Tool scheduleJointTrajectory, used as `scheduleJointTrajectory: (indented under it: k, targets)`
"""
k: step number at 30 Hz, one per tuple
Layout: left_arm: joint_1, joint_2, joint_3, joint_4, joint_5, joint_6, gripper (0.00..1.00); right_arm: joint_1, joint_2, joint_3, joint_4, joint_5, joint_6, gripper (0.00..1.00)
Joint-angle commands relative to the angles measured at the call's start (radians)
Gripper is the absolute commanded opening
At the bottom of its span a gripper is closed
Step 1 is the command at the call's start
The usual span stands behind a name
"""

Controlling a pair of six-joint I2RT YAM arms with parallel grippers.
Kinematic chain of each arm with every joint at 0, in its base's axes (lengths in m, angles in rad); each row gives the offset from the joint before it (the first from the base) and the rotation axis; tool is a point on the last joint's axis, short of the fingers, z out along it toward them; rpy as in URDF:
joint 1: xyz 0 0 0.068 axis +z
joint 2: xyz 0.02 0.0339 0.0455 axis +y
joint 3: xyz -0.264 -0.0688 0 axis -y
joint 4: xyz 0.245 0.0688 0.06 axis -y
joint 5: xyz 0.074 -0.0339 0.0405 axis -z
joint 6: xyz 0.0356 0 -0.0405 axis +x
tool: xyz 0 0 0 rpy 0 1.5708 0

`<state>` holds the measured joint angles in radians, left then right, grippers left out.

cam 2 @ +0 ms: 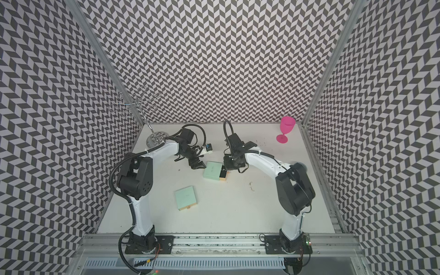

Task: Place the earrings into the drawer-style jewelry box
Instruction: Close the drawer of the jewelry box.

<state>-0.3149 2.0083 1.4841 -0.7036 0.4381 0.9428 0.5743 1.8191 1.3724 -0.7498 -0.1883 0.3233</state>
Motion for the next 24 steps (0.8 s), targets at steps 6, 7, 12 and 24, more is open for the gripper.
scheduleJointTrajectory:
  k: [6,7,12,24]
  targets:
    - [0.020,-0.041,-0.064,0.047,-0.008,0.001,0.81,-0.005,0.041,-0.037,0.066,-0.027,0.010,0.09]
    - [0.020,-0.042,-0.066,0.047,-0.003,0.001,0.81,-0.005,0.051,-0.033,0.067,-0.034,0.010,0.09]
    - [0.020,-0.037,-0.060,0.040,0.012,0.004,0.81,-0.005,0.104,-0.020,0.077,-0.058,-0.003,0.09]
    - [-0.008,-0.018,-0.052,0.019,0.049,0.003,0.81,0.007,0.176,0.064,0.074,-0.121,-0.015,0.09]
